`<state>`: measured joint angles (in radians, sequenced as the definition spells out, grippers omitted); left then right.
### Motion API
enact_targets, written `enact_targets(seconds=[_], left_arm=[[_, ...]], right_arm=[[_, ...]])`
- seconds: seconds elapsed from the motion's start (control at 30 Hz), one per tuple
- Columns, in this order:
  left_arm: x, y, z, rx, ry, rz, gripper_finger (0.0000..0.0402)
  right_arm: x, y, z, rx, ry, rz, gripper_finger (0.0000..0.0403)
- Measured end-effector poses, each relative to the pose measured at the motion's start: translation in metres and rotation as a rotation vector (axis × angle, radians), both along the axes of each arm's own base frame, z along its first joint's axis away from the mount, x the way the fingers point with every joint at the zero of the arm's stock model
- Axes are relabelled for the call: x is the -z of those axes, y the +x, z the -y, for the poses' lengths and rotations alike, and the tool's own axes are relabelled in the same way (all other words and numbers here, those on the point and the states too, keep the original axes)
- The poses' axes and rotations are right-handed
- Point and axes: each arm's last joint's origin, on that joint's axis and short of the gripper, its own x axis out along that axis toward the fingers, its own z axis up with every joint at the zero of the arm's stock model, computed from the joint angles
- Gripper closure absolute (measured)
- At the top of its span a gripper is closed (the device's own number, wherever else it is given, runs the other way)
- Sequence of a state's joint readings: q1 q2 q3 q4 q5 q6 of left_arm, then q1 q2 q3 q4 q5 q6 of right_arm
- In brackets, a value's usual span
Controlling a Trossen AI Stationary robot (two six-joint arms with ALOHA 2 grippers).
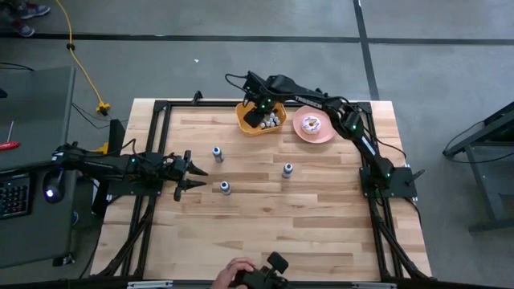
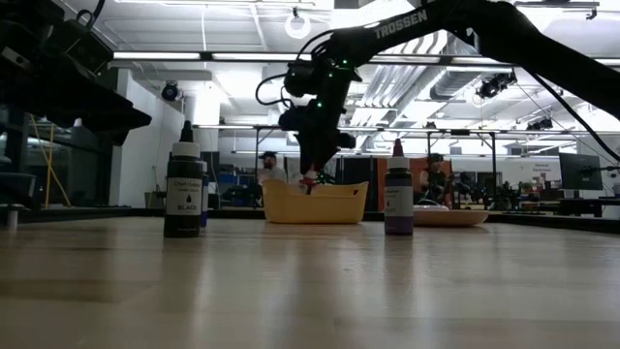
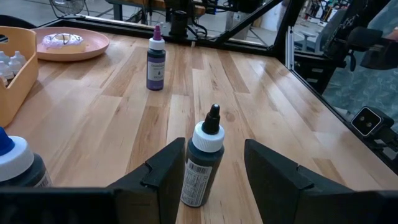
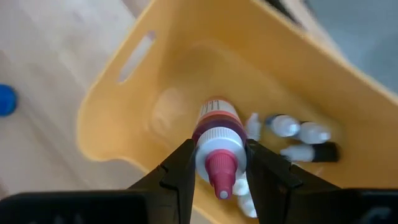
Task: Pick & Place food coloring
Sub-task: Put the large pink food coloring bottle into the yellow bin
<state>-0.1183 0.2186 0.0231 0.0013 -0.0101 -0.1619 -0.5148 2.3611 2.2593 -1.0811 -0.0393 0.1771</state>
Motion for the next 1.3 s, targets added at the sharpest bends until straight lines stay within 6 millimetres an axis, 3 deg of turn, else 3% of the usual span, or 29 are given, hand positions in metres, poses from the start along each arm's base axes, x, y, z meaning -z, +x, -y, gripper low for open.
enact_targets(seconds=[0.97, 1.3], left_arm=[[0.0000, 0.0000, 0.0000, 0.000, 0.000, 0.000, 0.0238], [0.0000, 0.0000, 0.0000, -0.001, 0.000, 0.000, 0.0238]], right_arm=[[-0.0003, -0.0042, 0.0070, 0.019, -0.121, -0.071, 0.0288], [-0.0012, -0.0040, 0.0077, 0.017, -0.136, -0.070, 0.0227]])
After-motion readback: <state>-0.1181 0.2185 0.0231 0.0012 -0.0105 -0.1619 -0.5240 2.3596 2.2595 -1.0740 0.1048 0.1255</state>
